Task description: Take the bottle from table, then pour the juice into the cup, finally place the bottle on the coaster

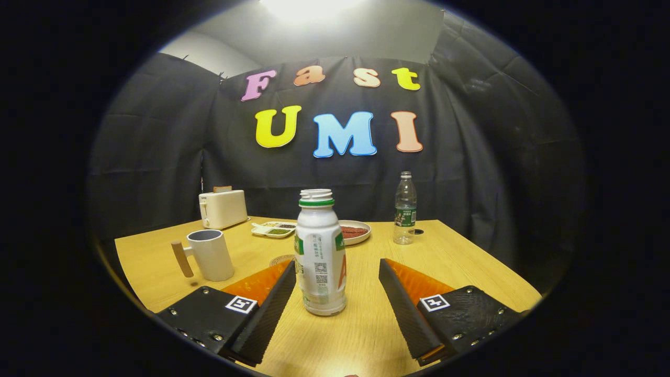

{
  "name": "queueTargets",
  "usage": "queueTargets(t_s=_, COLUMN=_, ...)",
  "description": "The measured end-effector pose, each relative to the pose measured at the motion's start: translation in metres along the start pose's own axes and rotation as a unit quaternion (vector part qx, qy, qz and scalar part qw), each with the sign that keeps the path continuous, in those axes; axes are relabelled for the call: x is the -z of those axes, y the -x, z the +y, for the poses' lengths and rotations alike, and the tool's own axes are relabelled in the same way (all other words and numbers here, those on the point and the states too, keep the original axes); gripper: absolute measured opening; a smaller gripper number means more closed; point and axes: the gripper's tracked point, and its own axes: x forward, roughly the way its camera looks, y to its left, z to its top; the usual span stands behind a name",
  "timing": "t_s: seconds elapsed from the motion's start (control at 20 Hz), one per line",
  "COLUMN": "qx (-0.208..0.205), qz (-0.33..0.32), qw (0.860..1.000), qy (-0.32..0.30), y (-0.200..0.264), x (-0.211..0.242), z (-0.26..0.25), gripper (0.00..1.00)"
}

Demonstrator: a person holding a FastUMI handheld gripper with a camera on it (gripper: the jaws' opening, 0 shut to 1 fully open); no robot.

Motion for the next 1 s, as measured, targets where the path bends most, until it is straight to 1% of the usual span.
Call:
queueTargets(t_s=0.3, qx=-0.011, qz=-0.001, qw=1.000, qy=0.007, y=-0.025, x=-0.002, z=0.017, gripper=0.98)
queueTargets(t_s=0.6, qx=-0.003, qz=0.010, qw=1.000, qy=-0.001, y=-0.049, x=0.005, z=0.015, gripper=0.98)
queueTargets(t_s=0.9, qx=0.005, qz=0.021, qw=1.000, qy=-0.007, y=-0.062, x=0.013, z=0.013, gripper=0.98)
queueTargets(t_s=1.0, qx=0.004, qz=0.023, qw=1.000, qy=-0.008, y=-0.065, x=0.015, z=0.014, gripper=0.96)
